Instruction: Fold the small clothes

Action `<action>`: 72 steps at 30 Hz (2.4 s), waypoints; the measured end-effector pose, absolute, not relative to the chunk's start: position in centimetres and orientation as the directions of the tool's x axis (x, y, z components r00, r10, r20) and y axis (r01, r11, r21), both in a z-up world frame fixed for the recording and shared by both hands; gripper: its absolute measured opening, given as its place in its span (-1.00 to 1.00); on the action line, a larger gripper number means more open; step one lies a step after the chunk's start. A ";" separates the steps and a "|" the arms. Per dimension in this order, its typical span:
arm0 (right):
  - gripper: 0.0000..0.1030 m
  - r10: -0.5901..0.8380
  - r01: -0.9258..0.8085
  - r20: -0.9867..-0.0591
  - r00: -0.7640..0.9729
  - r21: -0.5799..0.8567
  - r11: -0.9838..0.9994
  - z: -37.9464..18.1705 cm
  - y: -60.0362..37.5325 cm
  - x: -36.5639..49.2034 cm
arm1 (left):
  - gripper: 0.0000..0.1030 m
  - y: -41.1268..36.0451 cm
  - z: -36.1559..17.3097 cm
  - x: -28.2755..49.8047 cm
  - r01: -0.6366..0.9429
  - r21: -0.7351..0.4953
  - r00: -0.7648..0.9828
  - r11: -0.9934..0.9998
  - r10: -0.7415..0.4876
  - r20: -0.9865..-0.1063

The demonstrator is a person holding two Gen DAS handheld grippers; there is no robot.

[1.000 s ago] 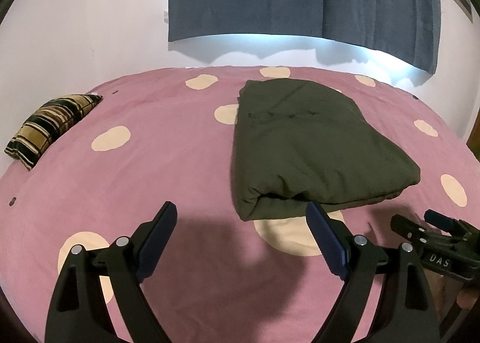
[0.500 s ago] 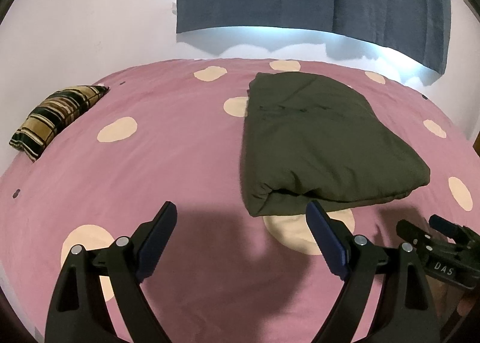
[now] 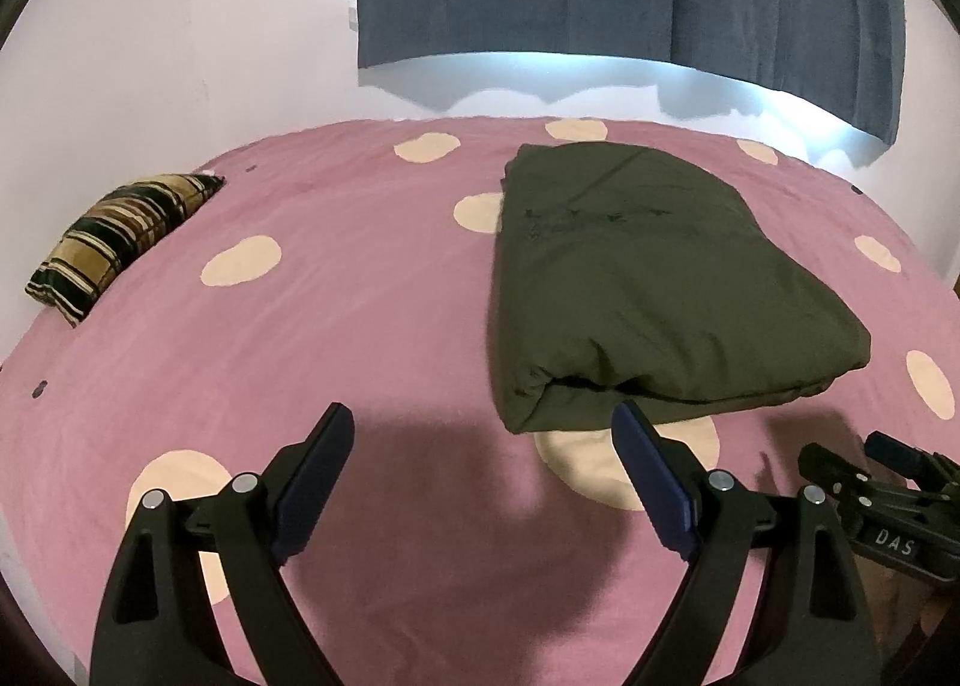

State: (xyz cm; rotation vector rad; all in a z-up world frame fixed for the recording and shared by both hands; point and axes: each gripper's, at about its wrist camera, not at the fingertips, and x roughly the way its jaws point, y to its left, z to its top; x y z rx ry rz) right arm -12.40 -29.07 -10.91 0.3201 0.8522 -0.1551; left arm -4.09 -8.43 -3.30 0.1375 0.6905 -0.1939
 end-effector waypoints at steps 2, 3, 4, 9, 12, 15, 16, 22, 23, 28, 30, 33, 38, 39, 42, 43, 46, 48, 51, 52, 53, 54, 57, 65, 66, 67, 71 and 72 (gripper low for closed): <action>0.85 -0.007 0.258 -0.760 0.650 0.213 0.942 -10.9 -29.0 -12.4 | 0.76 -8.3 -3.3 -4.3 0.213 0.059 0.766 0.975 -0.129 -0.630; 0.85 -0.006 0.258 -0.760 0.650 0.213 0.942 -10.9 -29.0 -12.4 | 0.78 -8.2 -3.3 -4.4 0.206 0.063 0.771 0.976 -0.123 -0.625; 0.85 -0.005 0.257 -0.761 0.649 0.214 0.942 -11.0 -29.0 -12.4 | 0.78 -8.1 -3.2 -4.6 0.215 0.060 0.776 0.975 -0.134 -0.616; 0.85 0.003 0.254 -0.757 0.653 0.222 0.941 -11.0 -29.1 -12.5 | 0.78 -7.7 -2.1 -4.9 0.243 0.036 0.793 0.969 -0.177 -0.583; 0.85 0.014 0.254 -0.746 0.666 0.245 0.936 -10.6 -29.4 -12.7 | 0.78 -7.2 -1.2 -4.1 0.243 0.052 0.791 0.969 -0.167 -0.589; 0.85 0.033 0.253 -0.738 0.674 0.272 0.928 -9.8 -30.4 -12.8 | 0.78 -4.9 -0.4 -2.3 0.194 0.013 0.780 0.981 -0.146 -0.608; 0.85 0.033 0.259 -0.731 0.681 0.283 0.924 -9.4 -31.0 -12.9 | 0.78 -3.5 -0.1 -1.3 0.151 -0.009 0.783 0.989 -0.125 -0.610; 0.86 -0.063 0.348 -0.698 0.714 0.275 0.896 -7.3 -37.8 -12.0 | 0.78 1.9 0.3 7.1 -0.065 -0.001 0.796 0.998 0.051 -0.603; 0.87 -0.092 0.375 -0.699 0.709 0.264 0.889 -7.3 -39.7 -11.1 | 0.78 2.6 -0.1 9.9 -0.094 0.004 0.776 0.996 0.076 -0.626; 0.87 -0.209 0.470 -0.708 0.675 0.194 0.861 -8.0 -47.3 -5.8 | 0.78 4.8 -2.6 19.6 -0.220 0.017 0.711 0.975 0.172 -0.682; 0.87 -0.252 0.513 -0.711 0.656 0.176 0.840 -8.5 -50.3 -3.0 | 0.78 5.1 -3.6 22.6 -0.254 0.071 0.700 0.965 0.234 -0.675; 0.87 -0.325 0.573 -0.724 0.609 0.118 0.811 -9.3 -54.2 1.0 | 0.78 5.7 -4.9 26.4 -0.270 0.117 0.682 0.956 0.276 -0.678; 0.87 -0.417 0.643 -0.726 0.547 0.045 0.765 -10.8 -58.7 4.9 | 0.78 8.0 -6.2 30.6 -0.348 0.105 0.644 0.931 0.319 -0.696; 0.87 -0.421 0.649 -0.728 0.541 0.043 0.760 -11.2 -59.7 5.1 | 0.78 8.5 -6.6 31.3 -0.369 0.105 0.632 0.924 0.332 -0.701; 0.87 -0.421 0.686 -0.753 0.506 0.056 0.726 -12.6 -61.7 6.0 | 0.78 9.5 -8.0 32.7 -0.408 0.102 0.584 0.907 0.345 -0.735; 0.87 -0.408 0.691 -0.767 0.496 0.064 0.720 -13.0 -62.1 6.0 | 0.78 9.7 -8.4 33.1 -0.408 0.105 0.568 0.907 0.342 -0.748; 0.96 -0.369 0.690 -0.786 0.496 0.099 0.717 -13.9 -62.7 5.9 | 0.80 10.2 -9.5 33.3 -0.407 0.082 0.538 0.910 0.311 -0.783; 0.96 -0.360 0.683 -0.786 0.503 0.107 0.722 -13.9 -62.7 5.7 | 0.84 10.5 -9.5 33.1 -0.410 0.060 0.541 0.910 0.295 -0.787; 0.96 -0.366 0.682 -0.803 0.471 0.067 0.729 -14.0 -62.4 6.1 | 0.91 10.9 -9.8 33.0 -0.411 0.028 0.539 0.911 0.268 -0.799; 0.96 -0.377 0.678 -0.811 0.448 0.033 0.734 -14.1 -62.2 6.7 | 0.91 11.0 -9.8 33.2 -0.411 0.023 0.540 0.911 0.264 -0.799; 0.96 -0.402 0.677 -0.811 0.424 -0.011 0.736 -14.2 -61.7 7.1 | 0.91 11.0 -9.8 33.4 -0.411 0.024 0.540 0.912 0.264 -0.799; 0.96 -0.416 0.677 -0.808 0.416 -0.031 0.736 -14.1 -61.2 7.0 | 0.91 10.8 -9.7 33.4 -0.410 0.031 0.538 0.911 0.269 -0.799; 0.96 -0.383 0.678 -0.812 0.440 0.020 0.735 -14.2 -62.0 6.4 | 0.91 10.7 -9.7 33.4 -0.410 0.036 0.534 0.911 0.272 -0.801; 0.96 -0.388 0.675 -0.812 0.436 0.011 0.737 -14.2 -62.1 7.0 | 0.91 10.9 -9.7 33.7 -0.409 0.033 0.535 0.912 0.269 -0.801; 0.96 -0.393 0.675 -0.811 0.433 0.003 0.738 -14.2 -62.0 7.0 | 0.91 10.9 -9.7 33.7 -0.409 0.034 0.535 0.912 0.270 -0.800; 0.96 -0.394 0.675 -0.813 0.428 -0.002 0.738 -14.3 -62.0 7.1 | 0.91 10.9 -9.8 33.8 -0.409 0.036 0.534 0.912 0.271 -0.801; 0.96 -0.389 0.675 -0.813 0.434 0.007 0.738 -14.3 -62.2 7.2 | 0.91 10.9 -9.9 33.8 -0.409 0.036 0.533 0.912 0.271 -0.802; 0.96 -0.393 0.675 -0.812 0.432 0.002 0.738 -14.2 -62.1 7.3 | 0.91 10.9 -9.9 33.9 -0.409 0.038 0.532 0.912 0.272 -0.802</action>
